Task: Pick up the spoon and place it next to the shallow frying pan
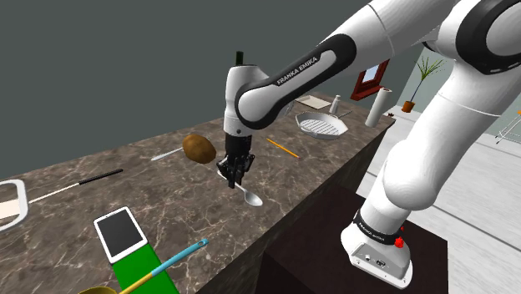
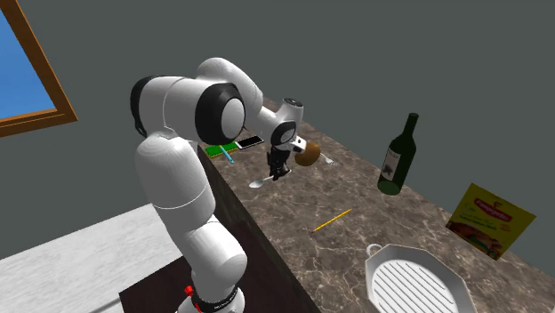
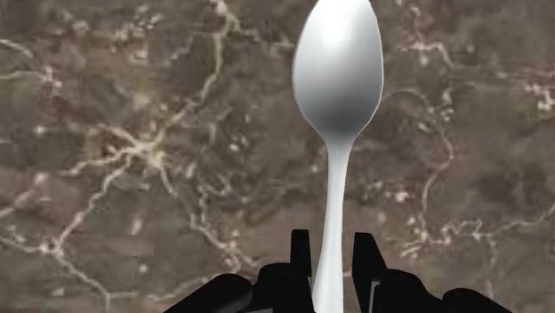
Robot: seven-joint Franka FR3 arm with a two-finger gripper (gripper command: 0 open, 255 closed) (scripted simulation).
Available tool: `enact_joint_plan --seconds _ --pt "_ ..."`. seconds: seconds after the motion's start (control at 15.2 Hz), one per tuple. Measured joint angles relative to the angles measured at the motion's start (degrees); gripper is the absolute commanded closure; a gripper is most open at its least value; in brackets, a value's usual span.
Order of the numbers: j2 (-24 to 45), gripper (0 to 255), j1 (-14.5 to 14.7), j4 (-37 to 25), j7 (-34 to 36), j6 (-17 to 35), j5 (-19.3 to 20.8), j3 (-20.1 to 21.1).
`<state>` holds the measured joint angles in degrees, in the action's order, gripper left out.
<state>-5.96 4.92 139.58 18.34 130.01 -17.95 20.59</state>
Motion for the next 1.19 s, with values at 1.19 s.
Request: enact_joint_plan --seconds 1.19 --pt "-7.5 255 -0.3 -6.7 1.6 -14.2 0.2 -1.3"
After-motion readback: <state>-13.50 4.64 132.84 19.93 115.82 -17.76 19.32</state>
